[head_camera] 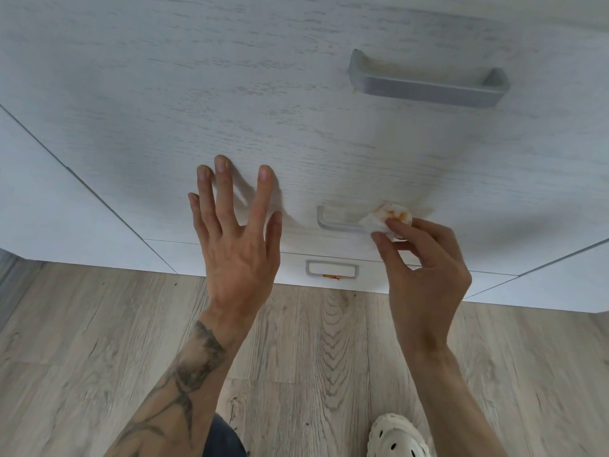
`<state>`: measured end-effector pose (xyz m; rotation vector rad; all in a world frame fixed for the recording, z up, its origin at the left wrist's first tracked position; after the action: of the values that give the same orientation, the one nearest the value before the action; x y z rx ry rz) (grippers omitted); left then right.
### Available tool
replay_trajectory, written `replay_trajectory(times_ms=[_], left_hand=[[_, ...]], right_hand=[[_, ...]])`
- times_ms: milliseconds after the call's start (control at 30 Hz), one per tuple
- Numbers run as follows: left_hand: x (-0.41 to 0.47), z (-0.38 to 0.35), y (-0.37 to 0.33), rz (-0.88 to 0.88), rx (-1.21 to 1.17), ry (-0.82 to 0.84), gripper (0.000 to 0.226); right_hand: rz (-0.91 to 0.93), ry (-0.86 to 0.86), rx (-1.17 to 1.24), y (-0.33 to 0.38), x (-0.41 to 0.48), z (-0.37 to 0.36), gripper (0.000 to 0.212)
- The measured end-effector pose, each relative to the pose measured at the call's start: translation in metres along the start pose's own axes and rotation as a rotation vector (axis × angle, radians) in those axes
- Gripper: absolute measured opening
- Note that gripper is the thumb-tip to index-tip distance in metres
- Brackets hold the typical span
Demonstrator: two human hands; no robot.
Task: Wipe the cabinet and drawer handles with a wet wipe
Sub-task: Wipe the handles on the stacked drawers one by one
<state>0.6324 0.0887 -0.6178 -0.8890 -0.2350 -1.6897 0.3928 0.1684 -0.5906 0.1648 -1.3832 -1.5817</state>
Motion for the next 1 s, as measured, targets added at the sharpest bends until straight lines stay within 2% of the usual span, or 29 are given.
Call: replay_trajectory(times_ms=[133,300,467,567,700,867,1000], left_hand=[[0.000,0.001,0.000,0.001,0.002,-0.012,0.066],[0.001,0.001,-0.002,0.003,-0.001,-0.007,0.066],[0.001,0.002,-0.001,0.000,0.001,-0.007,0.064],[0.000,0.003,-0.002,0.008,0.003,-0.005,0.064],[0.000,0.003,-0.003,0.013,-0.002,0.011,0.063],[0.001,0.005,-0.004,0.011,0.007,0.004,0.064],[0.000,0.005,-0.003,0.012,0.006,0.001,0.065]], right_hand=[[0.218,0.007,-0.084,0.012,-0.002,0.003,0.016],[0.227,0.046,-0.082,0.007,0.005,0.004,0.016],[0.368,0.170,-0.114,0.044,-0.003,-0.041,0.010],[0.378,0.225,-0.146,0.047,-0.002,-0.050,0.010],[0.326,0.136,-0.176,0.036,-0.001,-0.030,0.012],[0.364,0.198,-0.156,0.056,-0.004,-0.062,0.006],[0.371,0.139,-0.170,0.039,-0.003,-0.035,0.012]])
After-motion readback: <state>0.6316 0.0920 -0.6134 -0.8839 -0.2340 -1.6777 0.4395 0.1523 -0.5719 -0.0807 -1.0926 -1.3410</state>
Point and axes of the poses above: each hand's wrist, its own x-axis towards the middle knuckle, its own z-axis out of the back of the hand, y = z × x, the point moved 8 cm from there along x, towards the middle knuckle, and after that the axes turned 3 degrees about x, right-handed, at the moved point
